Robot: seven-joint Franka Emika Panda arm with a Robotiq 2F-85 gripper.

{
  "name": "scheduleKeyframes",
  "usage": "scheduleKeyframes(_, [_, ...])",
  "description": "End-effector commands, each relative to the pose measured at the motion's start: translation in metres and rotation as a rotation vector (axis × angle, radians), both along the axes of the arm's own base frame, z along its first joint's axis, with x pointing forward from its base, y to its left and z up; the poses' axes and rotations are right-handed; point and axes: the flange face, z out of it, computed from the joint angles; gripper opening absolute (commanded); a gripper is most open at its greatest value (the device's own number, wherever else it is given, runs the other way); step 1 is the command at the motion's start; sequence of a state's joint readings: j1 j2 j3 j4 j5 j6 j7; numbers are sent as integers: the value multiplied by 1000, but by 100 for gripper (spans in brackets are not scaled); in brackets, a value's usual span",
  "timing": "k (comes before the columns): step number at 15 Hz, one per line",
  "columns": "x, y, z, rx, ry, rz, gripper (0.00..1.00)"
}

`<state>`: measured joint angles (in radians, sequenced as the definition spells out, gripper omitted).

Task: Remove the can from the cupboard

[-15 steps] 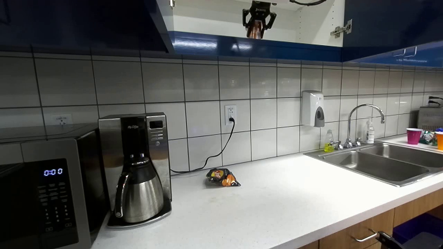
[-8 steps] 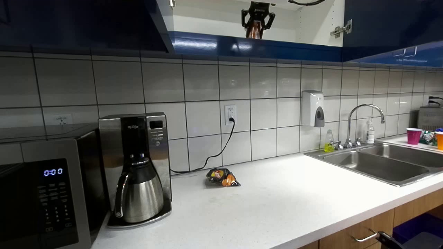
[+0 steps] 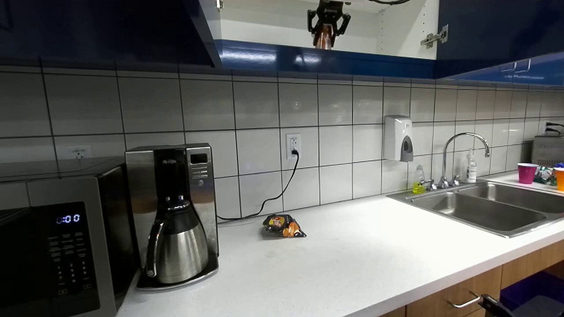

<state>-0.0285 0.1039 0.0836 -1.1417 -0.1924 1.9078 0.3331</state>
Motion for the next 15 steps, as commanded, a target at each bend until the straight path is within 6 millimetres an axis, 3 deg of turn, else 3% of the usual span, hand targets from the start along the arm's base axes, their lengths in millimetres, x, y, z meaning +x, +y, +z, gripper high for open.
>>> scheduleKeyframes(1, [-10, 3, 17, -6, -19, -28, 38])
scheduleKeyframes(7, [-21, 4, 31, -5, -41, -23, 38])
scheduleKeyframes(15, [-52, 0, 39, -7, -16, -19, 38])
